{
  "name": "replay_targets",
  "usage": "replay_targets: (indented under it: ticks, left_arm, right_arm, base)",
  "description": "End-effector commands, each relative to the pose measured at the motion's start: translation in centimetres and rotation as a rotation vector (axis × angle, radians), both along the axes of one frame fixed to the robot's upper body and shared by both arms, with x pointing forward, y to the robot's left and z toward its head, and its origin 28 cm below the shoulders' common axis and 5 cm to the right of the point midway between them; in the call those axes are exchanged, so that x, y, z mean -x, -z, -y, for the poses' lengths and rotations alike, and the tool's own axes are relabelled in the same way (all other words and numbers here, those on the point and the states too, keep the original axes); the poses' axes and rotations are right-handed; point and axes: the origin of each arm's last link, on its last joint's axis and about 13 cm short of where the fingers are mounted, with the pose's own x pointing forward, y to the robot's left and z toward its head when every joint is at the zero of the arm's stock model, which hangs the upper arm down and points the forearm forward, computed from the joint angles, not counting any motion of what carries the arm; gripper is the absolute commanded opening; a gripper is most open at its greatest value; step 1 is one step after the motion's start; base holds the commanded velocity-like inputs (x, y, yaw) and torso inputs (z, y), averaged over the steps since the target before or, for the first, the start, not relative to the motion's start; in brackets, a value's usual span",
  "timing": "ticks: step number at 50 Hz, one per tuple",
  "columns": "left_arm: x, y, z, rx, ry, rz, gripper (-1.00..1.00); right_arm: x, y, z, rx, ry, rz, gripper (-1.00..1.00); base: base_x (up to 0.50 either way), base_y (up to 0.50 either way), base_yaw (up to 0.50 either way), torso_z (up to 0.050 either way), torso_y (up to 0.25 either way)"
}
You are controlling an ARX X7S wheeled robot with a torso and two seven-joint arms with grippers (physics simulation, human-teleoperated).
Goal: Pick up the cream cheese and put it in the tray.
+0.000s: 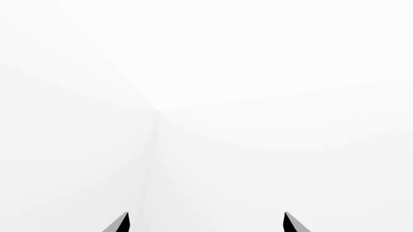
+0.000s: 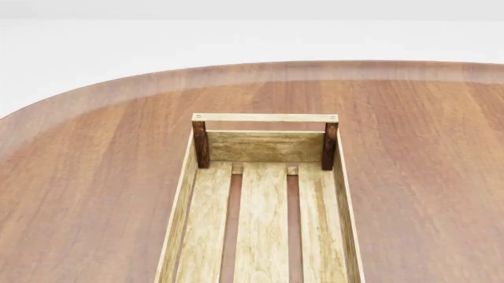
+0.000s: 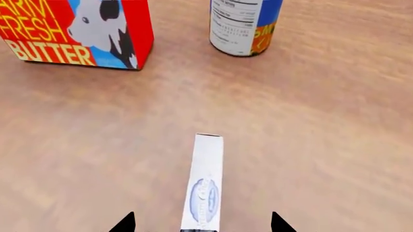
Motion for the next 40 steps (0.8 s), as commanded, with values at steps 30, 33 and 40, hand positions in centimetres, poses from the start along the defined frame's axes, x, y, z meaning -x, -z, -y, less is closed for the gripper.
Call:
replay_targets:
  ticks: [30,33,40]
  left_arm:
    - [-0.1,0.0,-0.1,0.005,-0.010,-0.003,1.00]
    - [-0.1,0.0,-0.1,0.006,-0.011,-0.003,1.00]
    - [-0.1,-0.1,-0.1,0.007,-0.011,-0.002,1.00]
  right_arm:
    - [-0.7,-0.8,-1.2,0.040,-0.136,0.059,-1.00]
    - [-0.7,-1.8,-1.6,0.079,-0.164,0.073,-1.00]
    - [0.0,-4.9,-2.5,0.177,-0.203,0.146,-1.00]
  base:
    - [0.00,0.00,0.00,0.000,0.000]
    - [0.00,0.00,0.00,0.000,0.000]
    - [0.00,0.00,0.00,0.000,0.000]
